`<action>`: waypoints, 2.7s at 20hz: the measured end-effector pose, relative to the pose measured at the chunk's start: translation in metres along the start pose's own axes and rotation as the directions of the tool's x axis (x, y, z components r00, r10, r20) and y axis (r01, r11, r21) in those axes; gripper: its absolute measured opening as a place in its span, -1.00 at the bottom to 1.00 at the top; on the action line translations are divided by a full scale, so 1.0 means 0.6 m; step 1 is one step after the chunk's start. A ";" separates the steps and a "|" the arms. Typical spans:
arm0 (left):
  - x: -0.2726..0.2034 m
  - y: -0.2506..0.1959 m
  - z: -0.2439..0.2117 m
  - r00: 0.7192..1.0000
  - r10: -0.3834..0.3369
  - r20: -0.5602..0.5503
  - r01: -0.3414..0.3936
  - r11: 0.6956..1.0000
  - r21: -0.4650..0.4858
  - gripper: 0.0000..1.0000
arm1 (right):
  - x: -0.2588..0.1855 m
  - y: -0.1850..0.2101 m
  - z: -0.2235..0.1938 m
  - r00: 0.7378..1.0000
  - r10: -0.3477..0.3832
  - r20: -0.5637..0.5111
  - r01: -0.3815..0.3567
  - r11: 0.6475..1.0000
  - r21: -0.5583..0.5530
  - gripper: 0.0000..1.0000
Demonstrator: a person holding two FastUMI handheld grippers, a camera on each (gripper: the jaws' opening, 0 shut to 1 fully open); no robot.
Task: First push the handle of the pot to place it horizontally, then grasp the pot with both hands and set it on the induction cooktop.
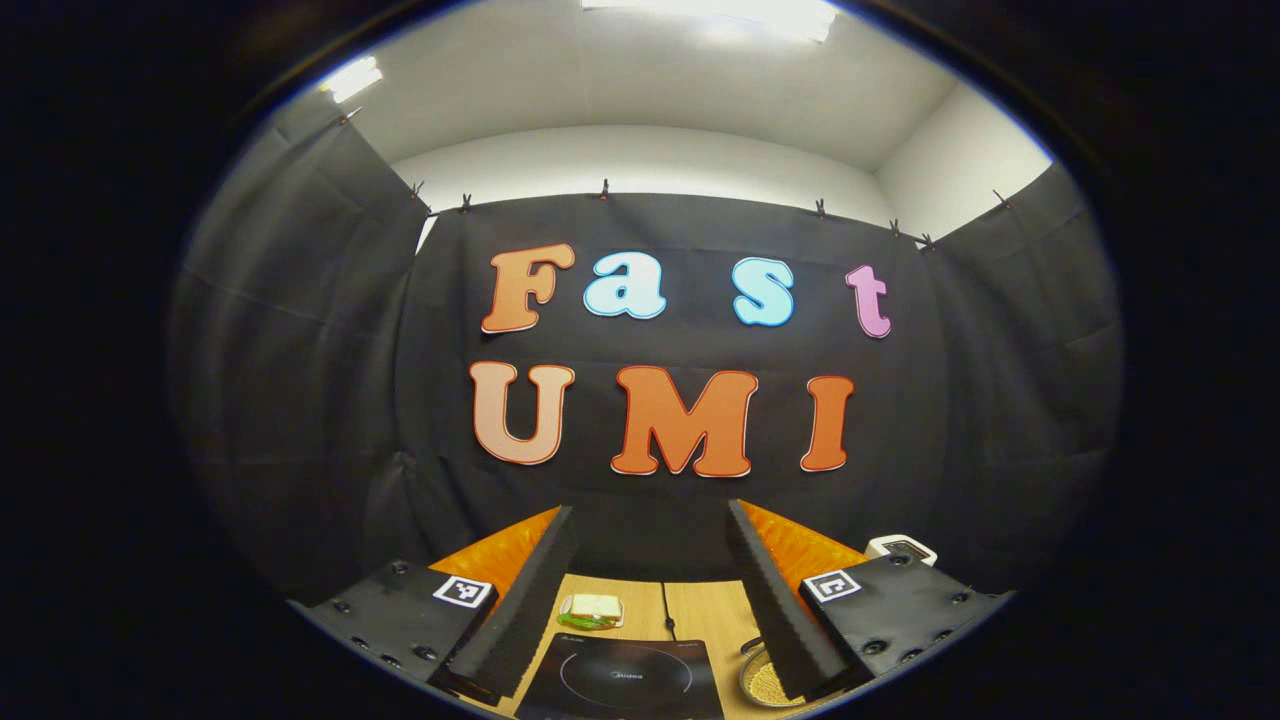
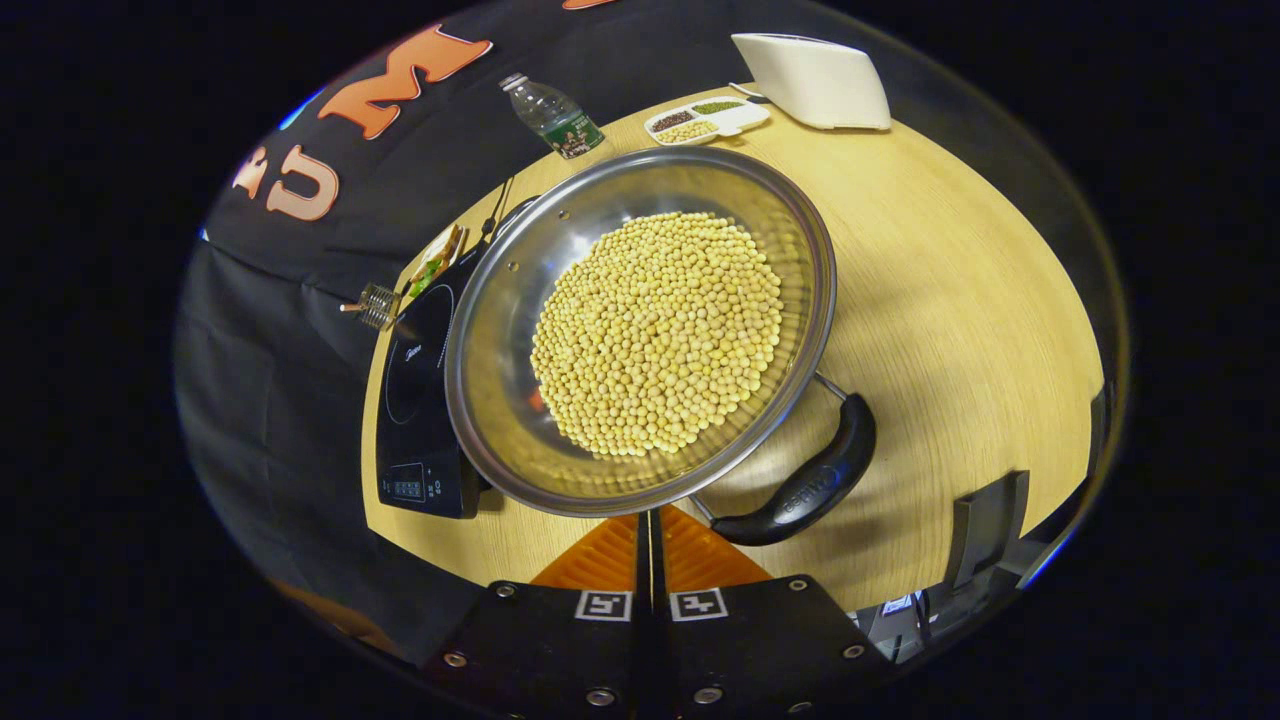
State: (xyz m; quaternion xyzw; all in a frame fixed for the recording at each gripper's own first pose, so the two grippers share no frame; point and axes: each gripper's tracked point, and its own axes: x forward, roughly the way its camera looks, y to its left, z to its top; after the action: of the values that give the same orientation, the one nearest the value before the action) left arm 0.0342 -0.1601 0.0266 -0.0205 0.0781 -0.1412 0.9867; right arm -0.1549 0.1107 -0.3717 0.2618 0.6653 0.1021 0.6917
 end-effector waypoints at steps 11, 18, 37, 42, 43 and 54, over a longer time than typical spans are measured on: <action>-0.007 0.016 -0.024 1.000 0.005 -0.018 -0.005 1.000 0.004 0.95 | -0.010 -0.076 0.045 0.992 -0.122 0.041 0.121 0.992 0.027 -0.99; -0.007 0.012 -0.039 1.000 0.005 -0.030 -0.005 1.000 0.016 0.95 | -0.019 -0.119 0.103 0.979 -0.178 0.100 0.170 0.982 0.085 -0.94; 0.039 -0.018 -0.100 0.995 -0.016 -0.103 0.021 0.999 0.047 0.93 | -0.006 -0.171 0.253 0.964 -0.202 0.175 0.164 0.964 0.210 -0.94; 0.056 -0.029 -0.139 0.988 -0.021 -0.152 0.031 0.998 0.059 0.95 | -0.004 -0.191 0.292 0.949 -0.239 0.206 0.194 0.957 0.216 -0.94; 0.058 -0.029 -0.147 0.988 -0.016 -0.156 0.026 0.998 0.062 0.86 | 0.000 -0.190 0.301 0.945 -0.243 0.219 0.197 0.957 0.211 -0.94; 0.094 -0.095 -0.295 0.929 -0.095 -0.358 0.112 0.993 0.028 0.96 | -0.057 -0.162 0.314 0.946 -0.159 0.283 0.130 0.984 0.118 -0.81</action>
State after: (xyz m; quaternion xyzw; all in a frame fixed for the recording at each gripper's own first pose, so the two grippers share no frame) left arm 0.0437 -0.2340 -0.1529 0.0248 0.2510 -0.1963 0.9475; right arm 0.0050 -0.0305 -0.3949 0.2580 0.5777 -0.0216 0.7741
